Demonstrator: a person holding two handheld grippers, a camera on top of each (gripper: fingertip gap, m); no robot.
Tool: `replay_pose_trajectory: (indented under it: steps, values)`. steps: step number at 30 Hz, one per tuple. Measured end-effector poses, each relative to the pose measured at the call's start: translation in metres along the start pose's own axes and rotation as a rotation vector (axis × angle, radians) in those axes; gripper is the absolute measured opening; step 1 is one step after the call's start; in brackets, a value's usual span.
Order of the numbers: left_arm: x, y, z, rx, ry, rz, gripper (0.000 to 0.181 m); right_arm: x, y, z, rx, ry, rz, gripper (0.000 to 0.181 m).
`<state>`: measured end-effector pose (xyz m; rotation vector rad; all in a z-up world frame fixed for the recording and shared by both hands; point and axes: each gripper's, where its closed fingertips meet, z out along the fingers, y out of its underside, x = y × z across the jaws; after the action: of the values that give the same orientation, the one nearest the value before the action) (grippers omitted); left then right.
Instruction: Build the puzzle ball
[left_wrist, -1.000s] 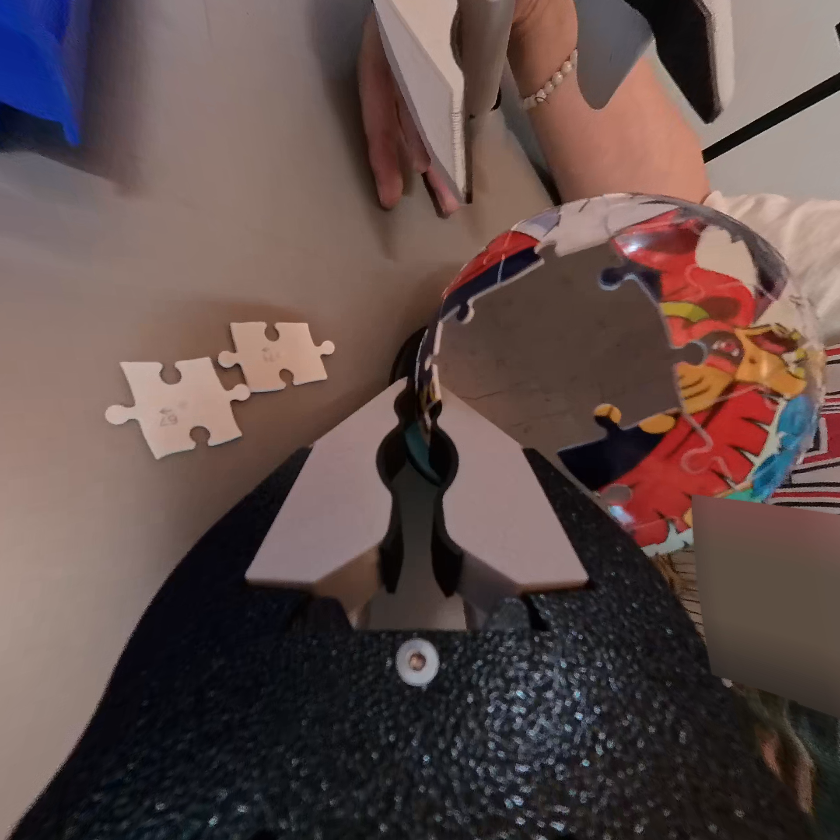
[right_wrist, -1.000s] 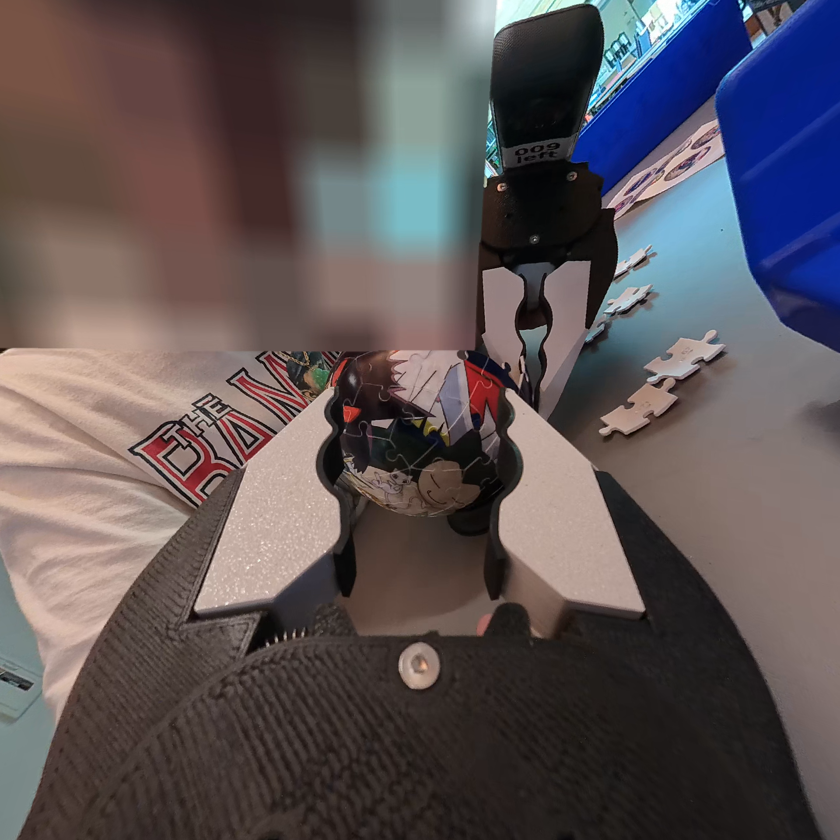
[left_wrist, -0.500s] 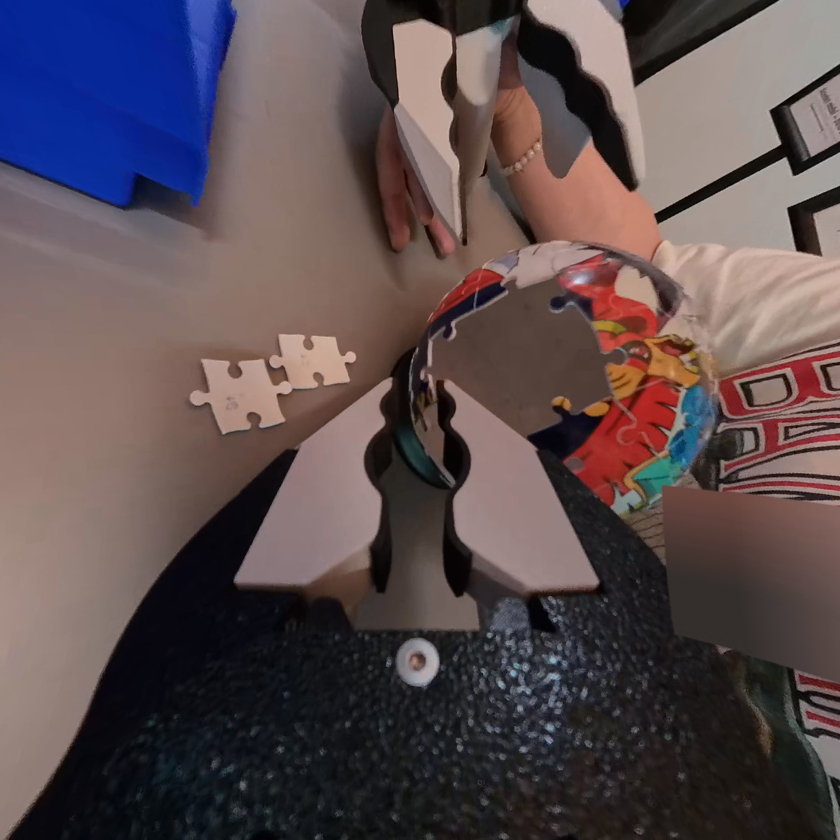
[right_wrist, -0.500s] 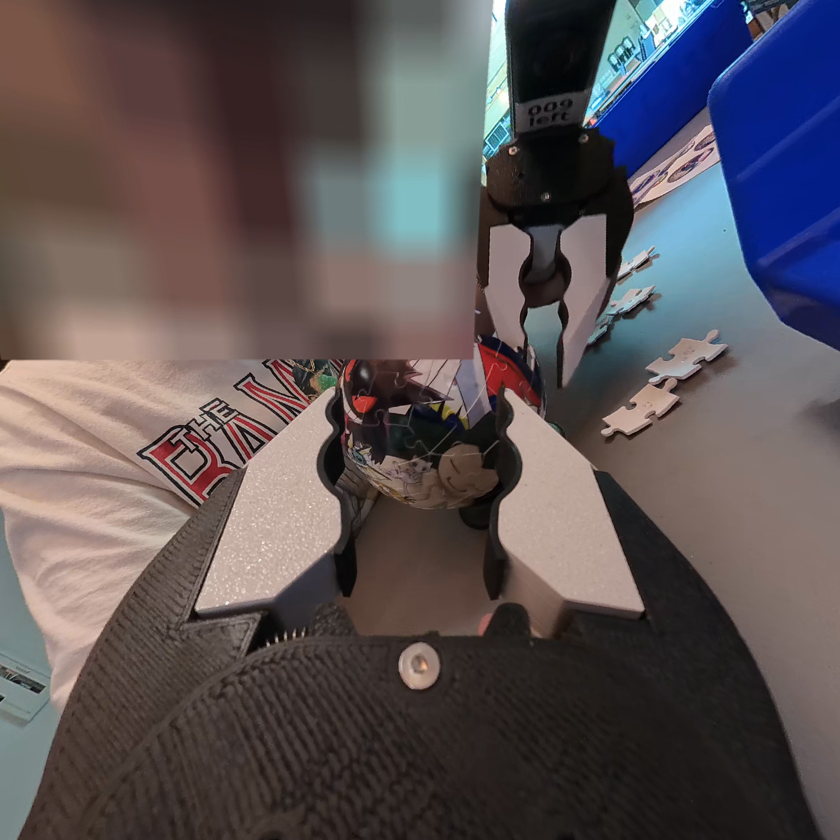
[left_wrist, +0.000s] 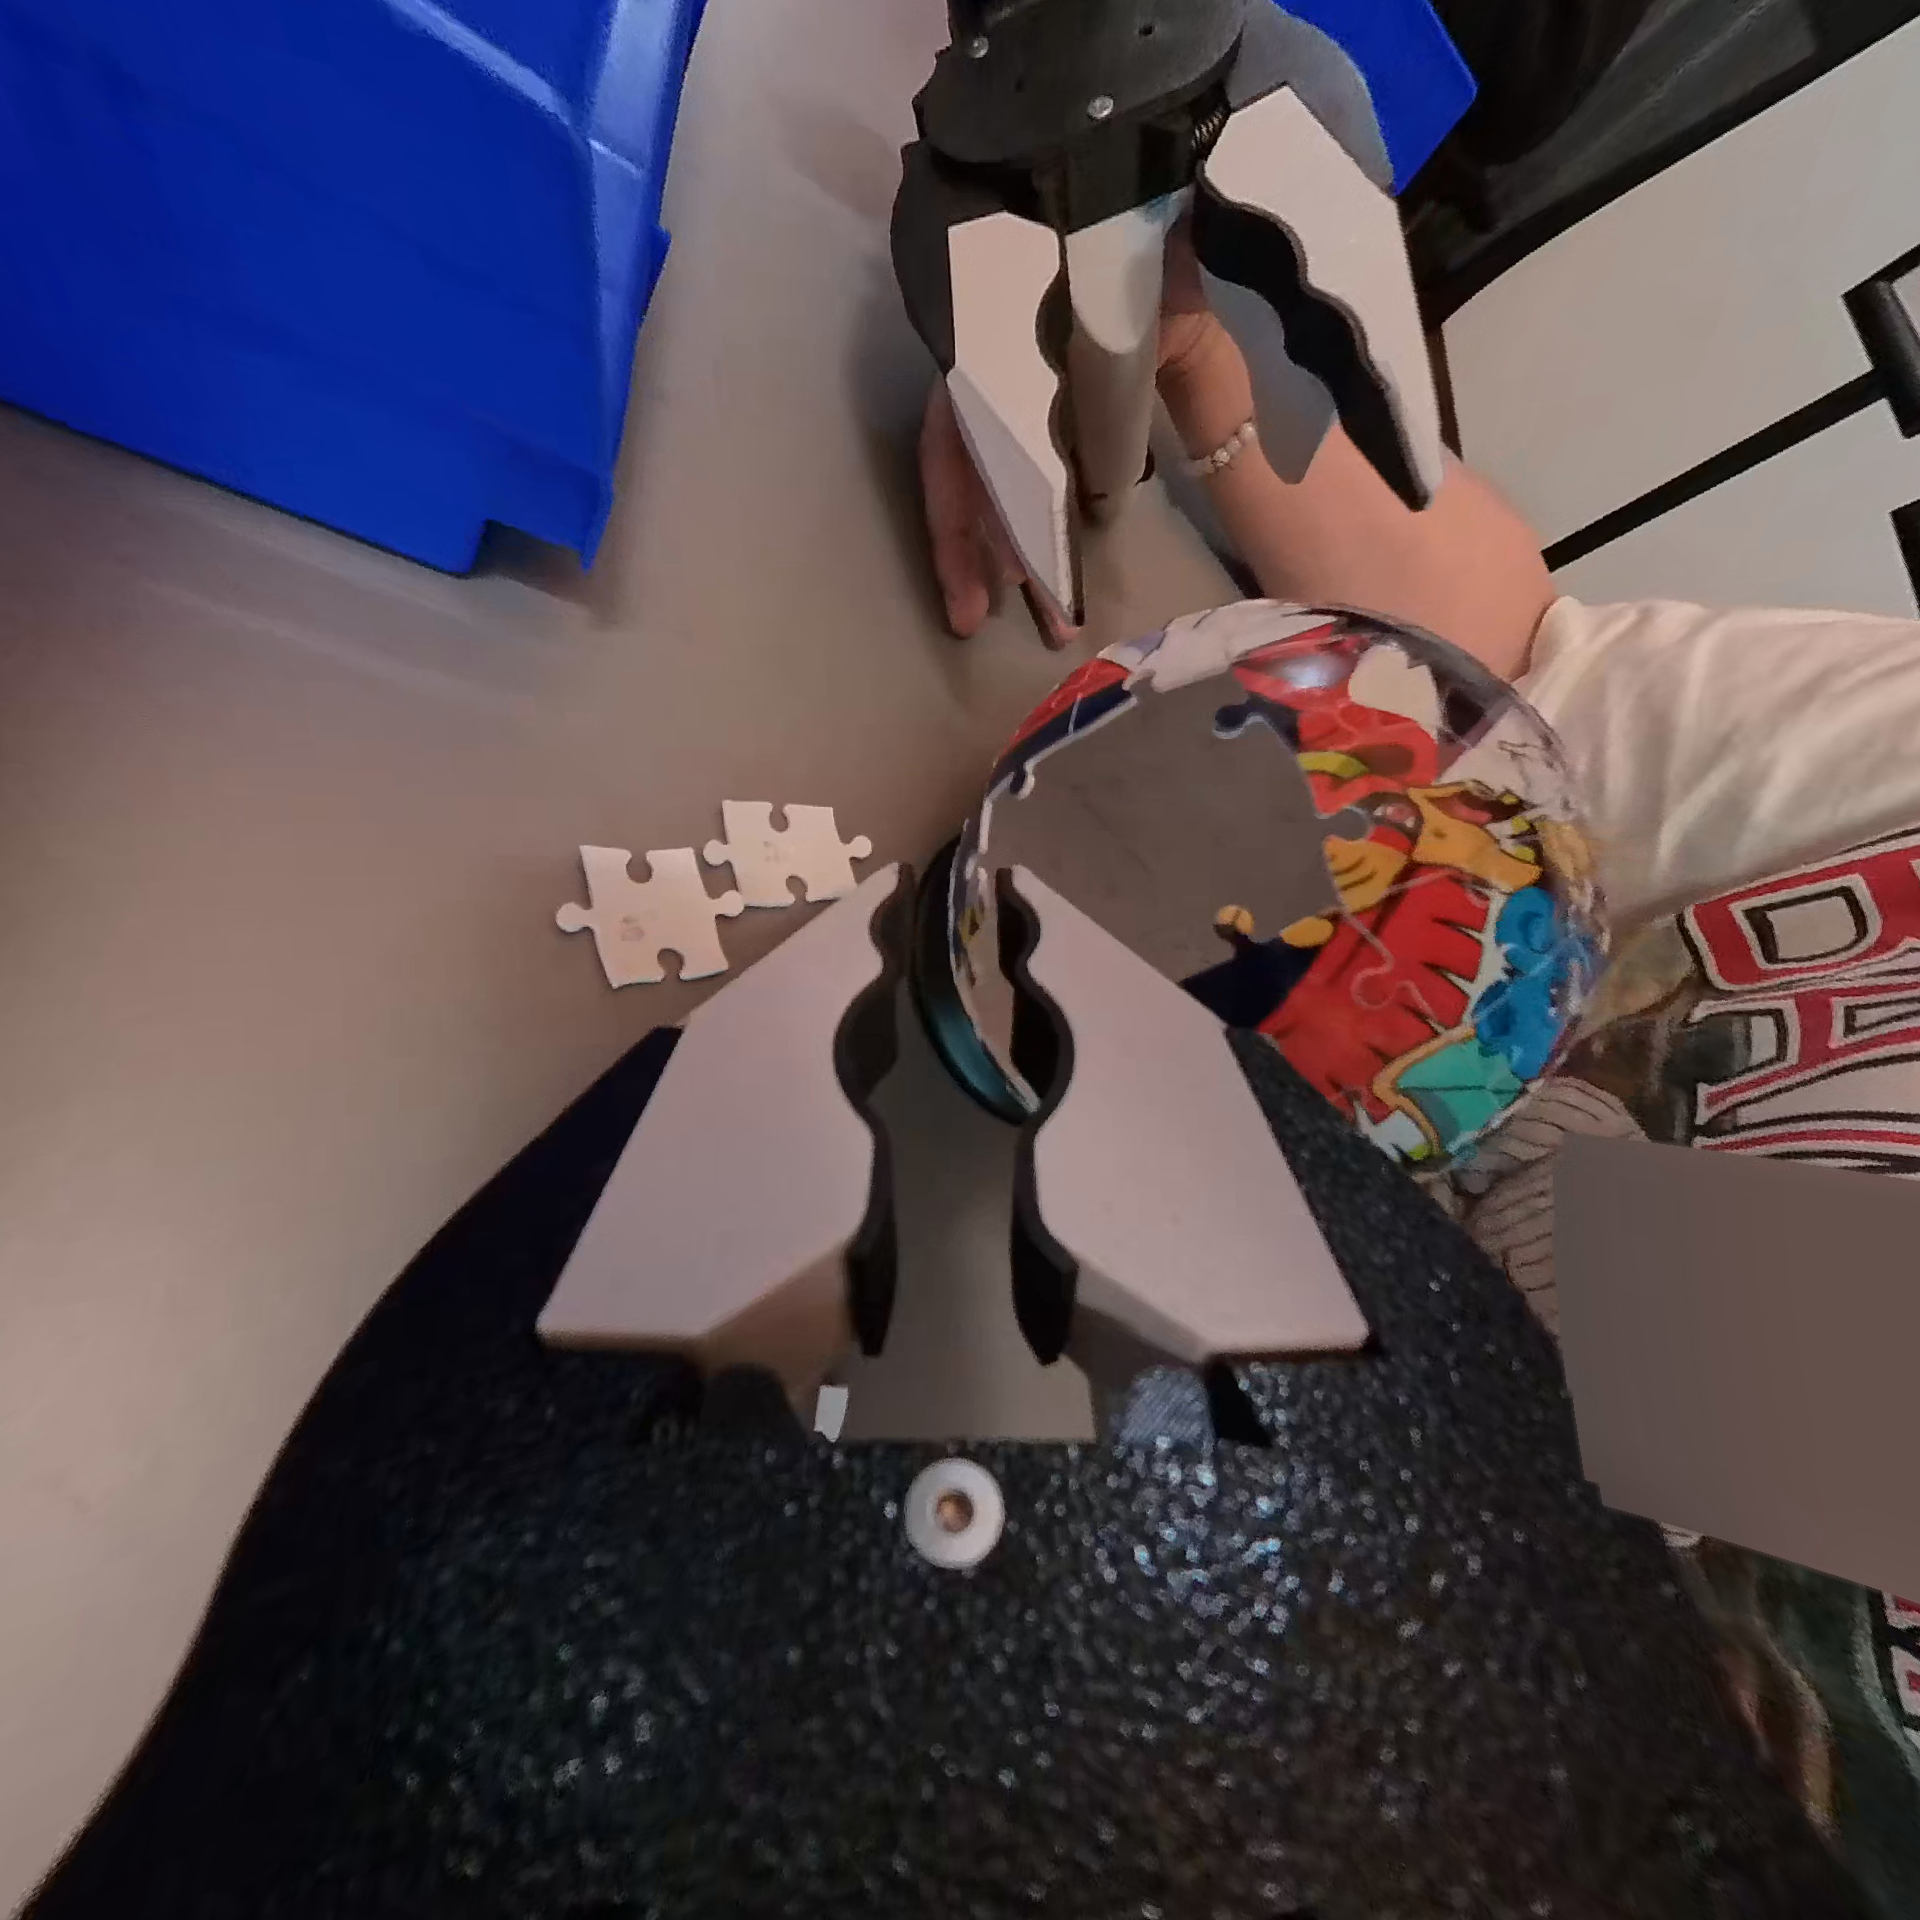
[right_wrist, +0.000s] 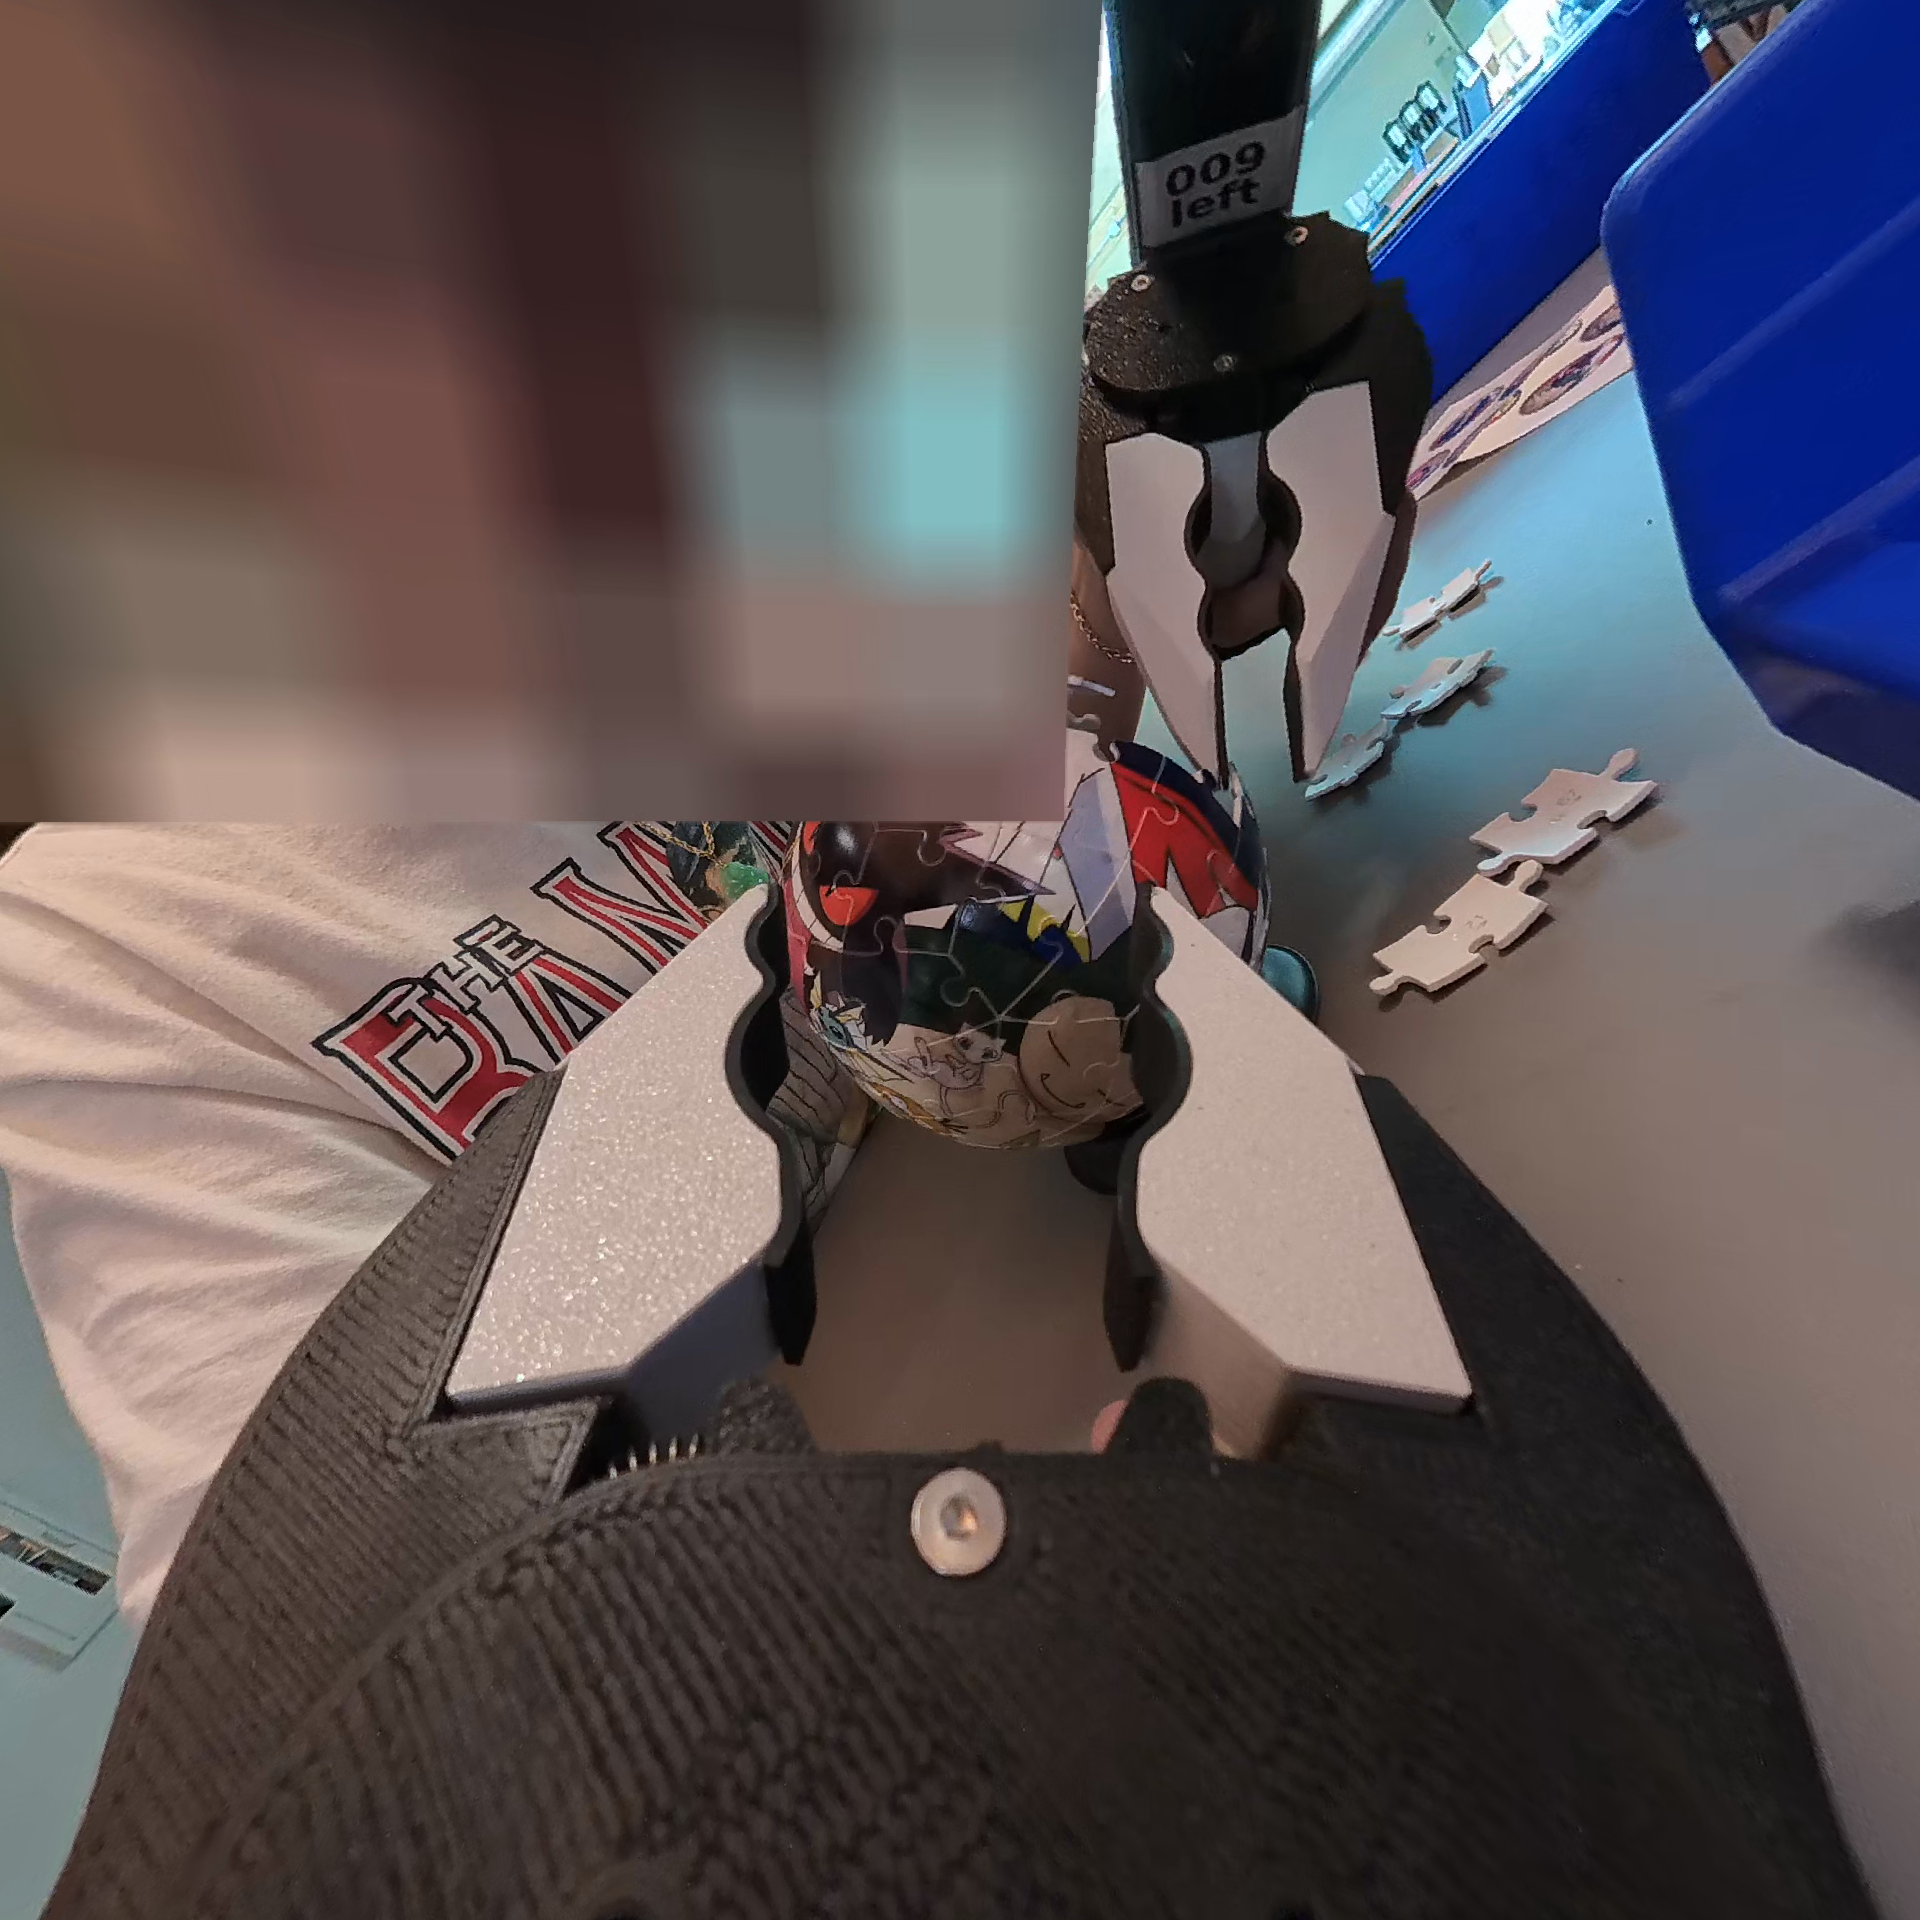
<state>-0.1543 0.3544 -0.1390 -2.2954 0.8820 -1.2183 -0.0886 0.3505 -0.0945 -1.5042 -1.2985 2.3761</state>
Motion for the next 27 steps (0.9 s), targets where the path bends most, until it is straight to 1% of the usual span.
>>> replay_pose_trajectory:
  steps: [3,6,9,12,15,17,20,22,25,27]
  values:
    - [-0.001,-0.005,-0.006,0.029,-0.007,0.002,0.011,0.000,0.000,0.000,-0.003,0.001,0.003,0.064]
    - [-0.003,-0.011,-0.013,0.065,-0.015,0.003,0.005,0.001,0.000,0.000,-0.002,0.002,0.002,0.063]
    - [-0.002,-0.011,-0.016,0.072,-0.005,0.020,0.003,0.000,0.000,-0.001,-0.002,0.000,0.002,0.064]
    - [0.004,-0.006,-0.015,0.043,0.030,0.046,0.005,0.000,0.000,-0.001,0.000,-0.001,-0.002,0.064]
    - [0.002,0.010,-0.008,-0.040,0.028,0.090,0.005,0.000,0.000,-0.001,0.003,0.002,-0.005,0.064]
    - [0.000,0.014,-0.005,-0.067,0.020,0.106,0.005,0.000,-0.003,-0.001,0.017,0.002,-0.015,0.064]
    - [0.002,0.016,-0.002,-0.074,0.035,0.111,0.005,0.005,-0.004,0.000,0.019,0.022,-0.004,0.063]
    - [0.000,0.018,-0.003,-0.088,0.019,0.126,0.009,0.005,-0.004,0.000,0.021,0.024,0.000,0.062]
    - [-0.004,0.012,-0.011,-0.061,-0.025,0.151,0.011,0.005,-0.005,-0.003,0.020,0.040,-0.011,0.062]
    - [-0.006,0.009,-0.018,-0.033,-0.041,0.166,0.013,0.004,-0.005,-0.006,0.015,0.092,-0.046,0.064]
